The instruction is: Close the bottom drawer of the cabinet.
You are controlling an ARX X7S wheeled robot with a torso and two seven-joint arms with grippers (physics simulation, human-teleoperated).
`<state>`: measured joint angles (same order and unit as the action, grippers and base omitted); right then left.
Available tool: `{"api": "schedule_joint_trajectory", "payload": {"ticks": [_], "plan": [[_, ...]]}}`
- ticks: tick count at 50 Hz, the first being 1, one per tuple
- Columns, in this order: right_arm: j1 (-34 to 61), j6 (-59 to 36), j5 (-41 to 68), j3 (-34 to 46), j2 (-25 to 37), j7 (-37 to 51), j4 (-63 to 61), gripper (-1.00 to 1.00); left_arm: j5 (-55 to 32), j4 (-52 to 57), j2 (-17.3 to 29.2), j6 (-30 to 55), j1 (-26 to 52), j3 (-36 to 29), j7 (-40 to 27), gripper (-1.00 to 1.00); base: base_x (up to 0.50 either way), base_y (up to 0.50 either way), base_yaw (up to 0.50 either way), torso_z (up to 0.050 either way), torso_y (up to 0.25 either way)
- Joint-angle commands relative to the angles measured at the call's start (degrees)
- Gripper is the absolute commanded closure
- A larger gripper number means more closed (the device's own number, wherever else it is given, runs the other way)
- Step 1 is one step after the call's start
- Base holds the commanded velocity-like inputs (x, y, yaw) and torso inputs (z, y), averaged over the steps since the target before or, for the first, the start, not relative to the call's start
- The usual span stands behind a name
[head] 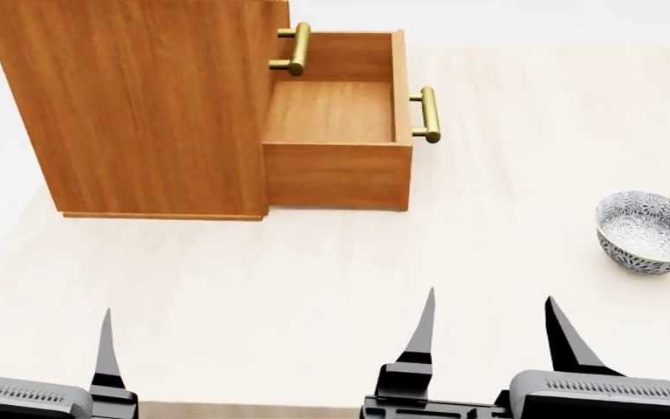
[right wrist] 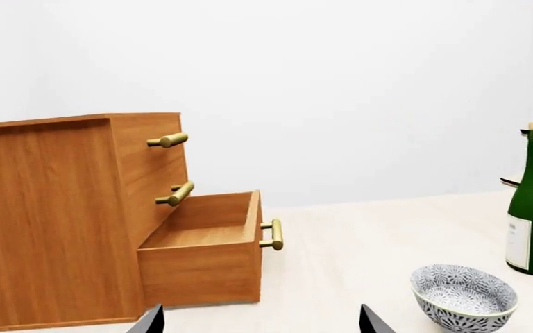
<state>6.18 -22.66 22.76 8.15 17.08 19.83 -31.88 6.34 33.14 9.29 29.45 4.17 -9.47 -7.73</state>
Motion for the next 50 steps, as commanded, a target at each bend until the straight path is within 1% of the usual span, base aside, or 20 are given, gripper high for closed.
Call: {"api": "schedule_joint_trajectory", "payload": {"ticks": [1, 6, 7, 10, 11, 14, 22, 50], "plan": [[-0.34, 1.30, -1.13, -1.73, -1.03, -1.37, 0.79, -1.00, -0.53, -0.21, -0.96, -0.63, 0.13, 0.86, 1.08, -1.00, 0.00, 0.50, 0.00, 0.000, 0.000], [-0.24, 1.41, -0.03, -2.48, -1.36, -1.14, 0.92, -1.00, -0.87, -0.31, -0.77, -0.66, 0.25, 0.69, 0.97, -1.00, 0.00, 0.50, 0.00, 0.000, 0.000], [0.22, 0.85, -2.50, -1.92, -1.11, 0.45, 1.25, -1.00, -0.88, -0.29, -0.72, -0.60, 0.27, 0.66, 0.92, -1.00, 0.00, 0.41, 0.00, 0.000, 0.000], [0.38, 0.16, 0.08, -3.61, -1.90, 0.98, 1.08, -1.00, -1.03, -0.40, -0.61, -0.76, 0.18, 0.65, 0.73, -1.00, 0.00, 0.00, 0.00, 0.000, 0.000], [0.69, -0.66, -1.37, -2.92, -1.58, 1.82, 1.23, -1.00, -1.03, -0.14, -0.60, -0.58, 0.08, 0.58, 0.66, -1.00, 0.00, 0.00, 0.00, 0.000, 0.000], [0.47, -0.15, -1.36, -3.24, -1.67, 2.13, 0.91, -1.00, -1.17, -0.35, -0.51, -0.91, 0.08, 0.54, 0.45, -1.00, 0.00, 0.00, 0.00, 0.000, 0.000], [0.21, 0.38, 1.83, -4.63, -1.78, 1.01, 0.68, -1.00, -1.42, -0.21, -0.22, -0.74, 0.16, 0.29, 0.10, -1.00, 0.02, 0.00, 0.00, 0.000, 0.000], [0.97, -0.34, 2.48, -3.90, -0.36, 1.29, -0.88, -1.00, -2.08, -0.03, 0.76, -0.31, 0.21, -0.48, -1.20, -1.00, 0.50, 0.01, 0.00, 0.000, 0.000]]}}
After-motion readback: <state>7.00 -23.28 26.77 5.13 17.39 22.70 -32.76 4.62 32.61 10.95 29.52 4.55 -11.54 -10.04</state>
